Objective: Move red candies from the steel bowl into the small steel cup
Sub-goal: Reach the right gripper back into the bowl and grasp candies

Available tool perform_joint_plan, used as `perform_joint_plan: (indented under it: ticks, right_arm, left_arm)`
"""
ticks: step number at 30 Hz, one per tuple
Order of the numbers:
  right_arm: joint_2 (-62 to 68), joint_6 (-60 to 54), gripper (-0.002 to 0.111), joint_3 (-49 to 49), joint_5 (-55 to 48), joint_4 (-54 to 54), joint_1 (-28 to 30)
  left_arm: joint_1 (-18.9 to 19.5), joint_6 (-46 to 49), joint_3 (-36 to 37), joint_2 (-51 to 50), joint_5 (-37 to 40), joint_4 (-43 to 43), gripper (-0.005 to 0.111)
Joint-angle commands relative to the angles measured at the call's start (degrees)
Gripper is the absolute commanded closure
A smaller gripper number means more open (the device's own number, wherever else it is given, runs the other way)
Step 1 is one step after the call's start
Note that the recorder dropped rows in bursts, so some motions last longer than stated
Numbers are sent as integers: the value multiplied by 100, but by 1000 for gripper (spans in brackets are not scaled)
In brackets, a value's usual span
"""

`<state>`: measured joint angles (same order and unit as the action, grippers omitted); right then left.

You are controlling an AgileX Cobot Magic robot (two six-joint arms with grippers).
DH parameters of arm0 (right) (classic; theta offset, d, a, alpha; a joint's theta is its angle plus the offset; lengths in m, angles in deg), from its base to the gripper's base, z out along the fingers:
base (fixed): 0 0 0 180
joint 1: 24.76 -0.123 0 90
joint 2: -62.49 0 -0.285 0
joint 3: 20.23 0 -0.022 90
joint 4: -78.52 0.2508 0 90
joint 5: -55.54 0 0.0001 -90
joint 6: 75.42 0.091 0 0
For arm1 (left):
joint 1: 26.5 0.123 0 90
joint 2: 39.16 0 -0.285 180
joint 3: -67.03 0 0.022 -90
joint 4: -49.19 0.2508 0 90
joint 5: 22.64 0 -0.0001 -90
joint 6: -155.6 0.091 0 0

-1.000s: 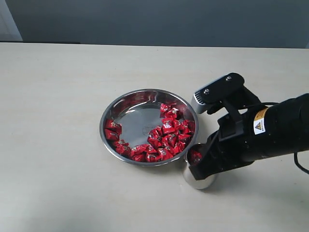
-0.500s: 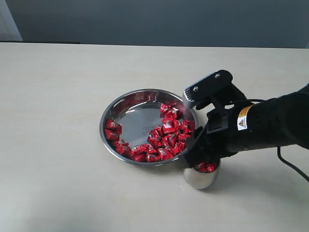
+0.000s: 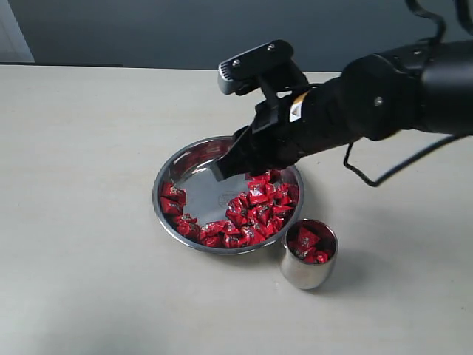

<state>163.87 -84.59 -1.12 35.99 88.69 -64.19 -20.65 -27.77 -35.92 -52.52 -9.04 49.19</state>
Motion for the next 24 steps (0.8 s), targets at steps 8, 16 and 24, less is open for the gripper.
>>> perform_joint_plan:
  ticks: [8,16,24]
  right_arm:
    - [1704,243,67,-1422,-993,-423,480]
    - [2139,256,67,-1650,-1632,-438,625]
    - [2299,245,67,-1650,-1682,-323,625]
  left_arm:
    - [-29,-13,17,30,-34,0,106]
    - [-29,-13,17,30,-34,0,106]
    - [-29,-13,17,30,-34,0,106]
